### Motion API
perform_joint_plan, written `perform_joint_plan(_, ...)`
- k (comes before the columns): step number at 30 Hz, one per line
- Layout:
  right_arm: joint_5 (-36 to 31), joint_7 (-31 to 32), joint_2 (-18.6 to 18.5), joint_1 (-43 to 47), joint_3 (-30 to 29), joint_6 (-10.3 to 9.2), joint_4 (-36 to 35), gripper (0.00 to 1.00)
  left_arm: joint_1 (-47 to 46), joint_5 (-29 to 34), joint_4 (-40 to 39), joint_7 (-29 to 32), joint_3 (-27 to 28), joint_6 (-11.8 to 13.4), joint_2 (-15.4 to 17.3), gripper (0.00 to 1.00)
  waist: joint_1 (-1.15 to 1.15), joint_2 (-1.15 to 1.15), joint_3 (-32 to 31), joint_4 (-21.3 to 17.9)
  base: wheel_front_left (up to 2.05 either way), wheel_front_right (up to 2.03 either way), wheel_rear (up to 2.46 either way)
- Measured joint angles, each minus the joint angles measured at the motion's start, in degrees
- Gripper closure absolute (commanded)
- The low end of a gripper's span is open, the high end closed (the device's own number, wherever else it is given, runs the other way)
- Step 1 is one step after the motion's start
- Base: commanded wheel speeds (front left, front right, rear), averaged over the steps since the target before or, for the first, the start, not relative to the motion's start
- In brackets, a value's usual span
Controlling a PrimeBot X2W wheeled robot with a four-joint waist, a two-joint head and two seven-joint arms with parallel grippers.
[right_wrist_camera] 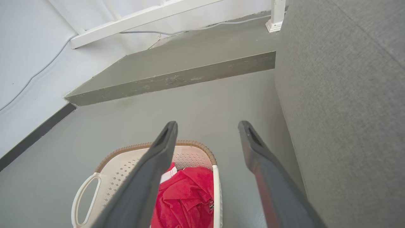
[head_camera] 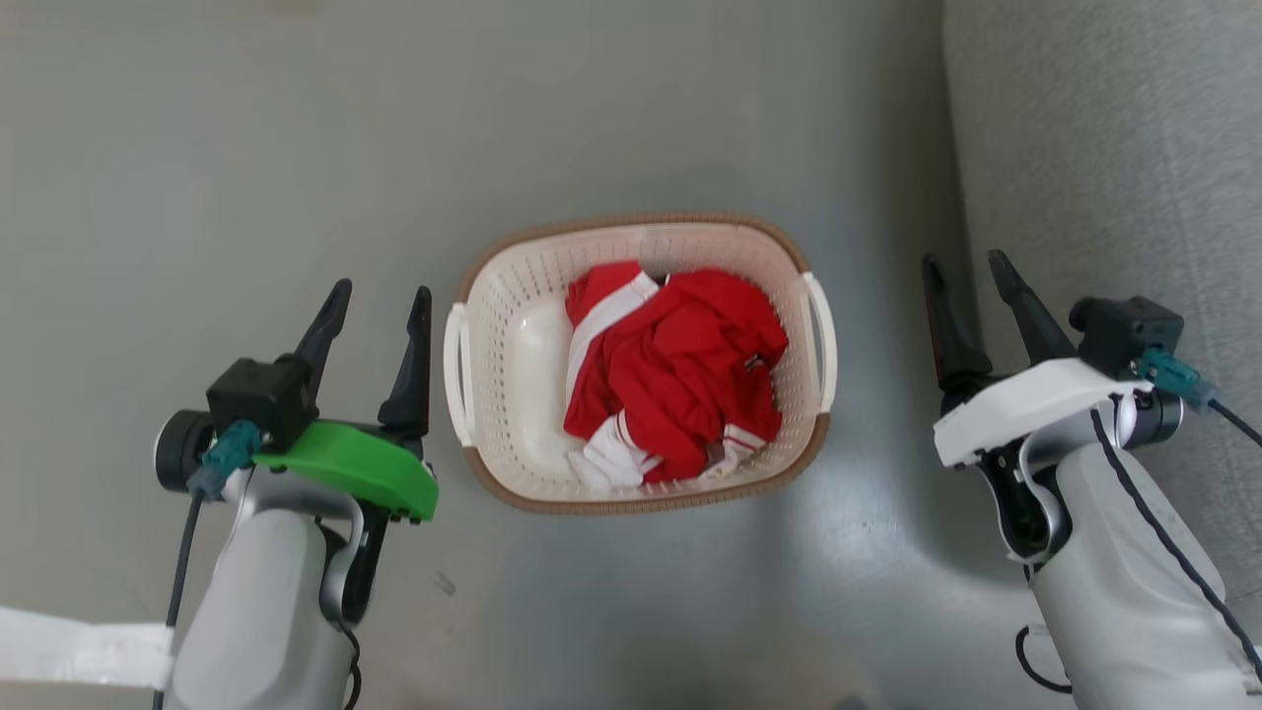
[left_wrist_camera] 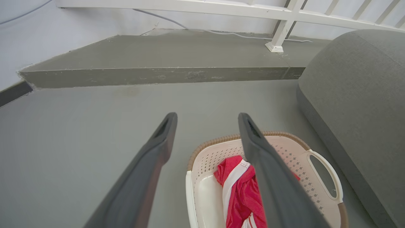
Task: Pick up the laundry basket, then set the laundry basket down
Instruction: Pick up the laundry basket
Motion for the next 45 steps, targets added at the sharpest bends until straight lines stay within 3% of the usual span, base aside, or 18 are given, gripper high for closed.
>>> perform_joint_plan(18,0.38,1.02,0.27,-10.79,0.82,0.32,12.16,0.00,-11.67,-3.99,12.56,0.00,-3.27,-0.01,-0.25,0.00,0.00,0.00,11.01,0.72,0.00,0.00,0.00)
perform_joint_plan(28,-0.29,2.38,0.86,-17.39,4.25,0.34,18.93,0.00,-17.31,-6.78,20.18,0.01,-5.86,-0.01,-0.30,0.00,0.00,0.00,17.09,1.12,0.00,0.00,0.00)
perform_joint_plan(45,-0.13,2.53,1.52,-24.27,7.39,0.85,26.28,0.00,-25.01,-11.22,28.49,1.80,-9.81,-0.01,-0.51,0.00,0.00,0.00,24.37,1.21,0.00,0.00,0.00)
